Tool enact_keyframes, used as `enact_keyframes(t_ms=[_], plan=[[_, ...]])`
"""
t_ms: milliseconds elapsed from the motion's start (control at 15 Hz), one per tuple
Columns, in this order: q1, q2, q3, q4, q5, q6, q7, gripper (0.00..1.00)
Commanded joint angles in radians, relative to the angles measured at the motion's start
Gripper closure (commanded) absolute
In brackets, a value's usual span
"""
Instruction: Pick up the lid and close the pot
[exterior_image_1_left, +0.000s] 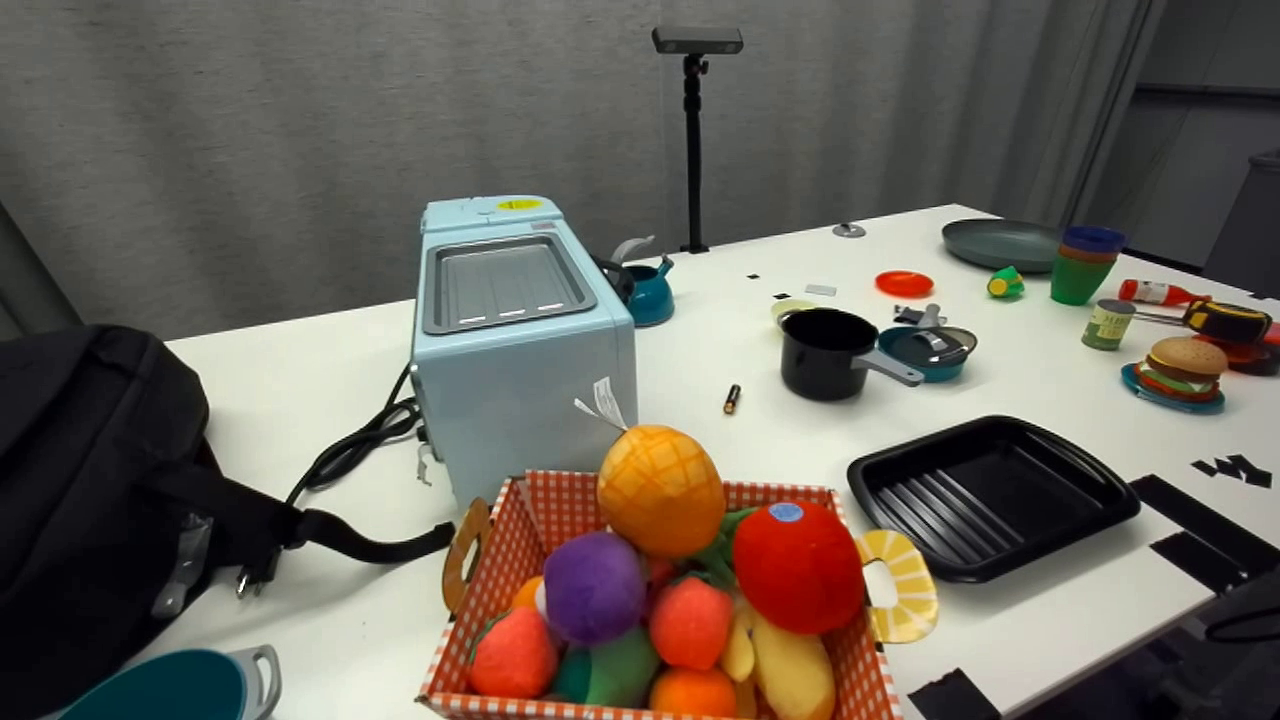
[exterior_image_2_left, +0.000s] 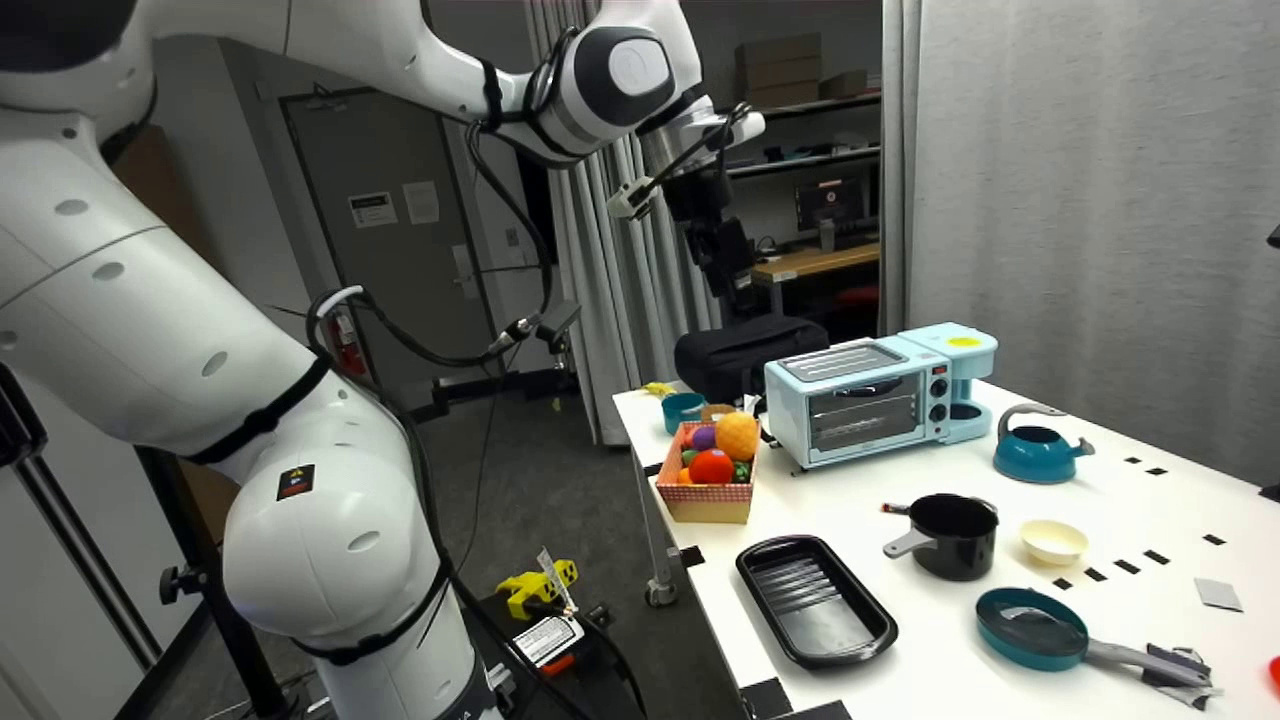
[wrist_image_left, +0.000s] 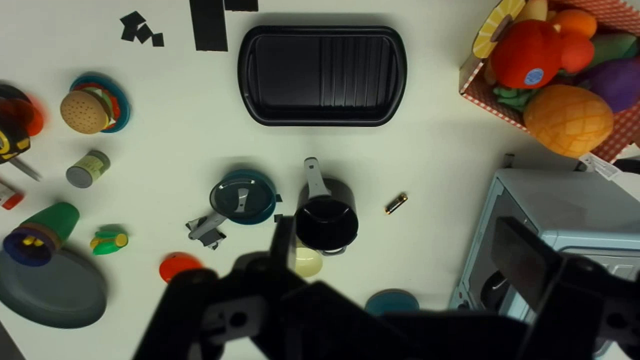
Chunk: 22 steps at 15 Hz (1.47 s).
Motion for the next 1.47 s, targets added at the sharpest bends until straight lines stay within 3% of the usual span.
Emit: enact_keyframes(t_ms=[0,867,1400], plan=[[0.03,0.032,-0.008,0.024,-0.018,-0.004,0.035,0.0],[0.029,0.083,-0.016,0.065,-0.025,-0.01,0.047,0.0],[-0.017,0.224,-0.077,0.084,-0.155,0.073,0.129,0.0]])
